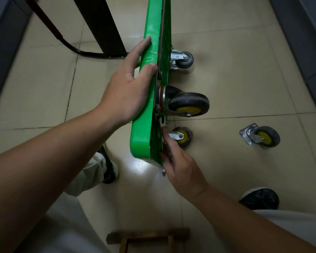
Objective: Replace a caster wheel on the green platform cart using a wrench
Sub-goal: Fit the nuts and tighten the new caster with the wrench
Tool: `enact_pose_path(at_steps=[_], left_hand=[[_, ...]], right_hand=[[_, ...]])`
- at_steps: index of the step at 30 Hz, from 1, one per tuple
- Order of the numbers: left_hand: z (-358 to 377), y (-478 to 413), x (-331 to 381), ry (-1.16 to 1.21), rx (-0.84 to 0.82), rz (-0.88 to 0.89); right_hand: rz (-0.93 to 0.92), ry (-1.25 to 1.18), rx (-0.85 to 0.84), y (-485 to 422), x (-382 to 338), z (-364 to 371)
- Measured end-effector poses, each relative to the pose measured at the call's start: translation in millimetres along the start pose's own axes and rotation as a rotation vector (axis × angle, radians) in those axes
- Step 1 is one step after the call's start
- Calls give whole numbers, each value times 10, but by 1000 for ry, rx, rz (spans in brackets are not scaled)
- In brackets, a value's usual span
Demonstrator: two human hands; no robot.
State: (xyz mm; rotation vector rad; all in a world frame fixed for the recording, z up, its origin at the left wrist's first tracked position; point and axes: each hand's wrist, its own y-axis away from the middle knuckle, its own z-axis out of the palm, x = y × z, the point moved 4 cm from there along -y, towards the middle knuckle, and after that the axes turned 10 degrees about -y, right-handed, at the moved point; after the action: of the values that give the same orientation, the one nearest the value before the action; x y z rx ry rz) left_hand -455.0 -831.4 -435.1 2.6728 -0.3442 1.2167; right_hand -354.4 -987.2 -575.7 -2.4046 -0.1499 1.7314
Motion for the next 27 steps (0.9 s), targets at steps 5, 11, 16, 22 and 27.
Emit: enact_pose_path(at_steps=[5,11,16,22,27], left_hand=[[3,-32,-58,4,6,24],[15,-43,-75,17,13,37],[8,-40,-71,21,15,46],[0,-47,-85,39,16,56],[4,-65,-86,59,4,67]], right_hand=[[19,-10,16,-18,44,31],[6,43,31,-4,91,62],[-61,118,53,-18,170,57],[-75,120,23,-156,334,57],[-219,304,29,-130,366,-1]])
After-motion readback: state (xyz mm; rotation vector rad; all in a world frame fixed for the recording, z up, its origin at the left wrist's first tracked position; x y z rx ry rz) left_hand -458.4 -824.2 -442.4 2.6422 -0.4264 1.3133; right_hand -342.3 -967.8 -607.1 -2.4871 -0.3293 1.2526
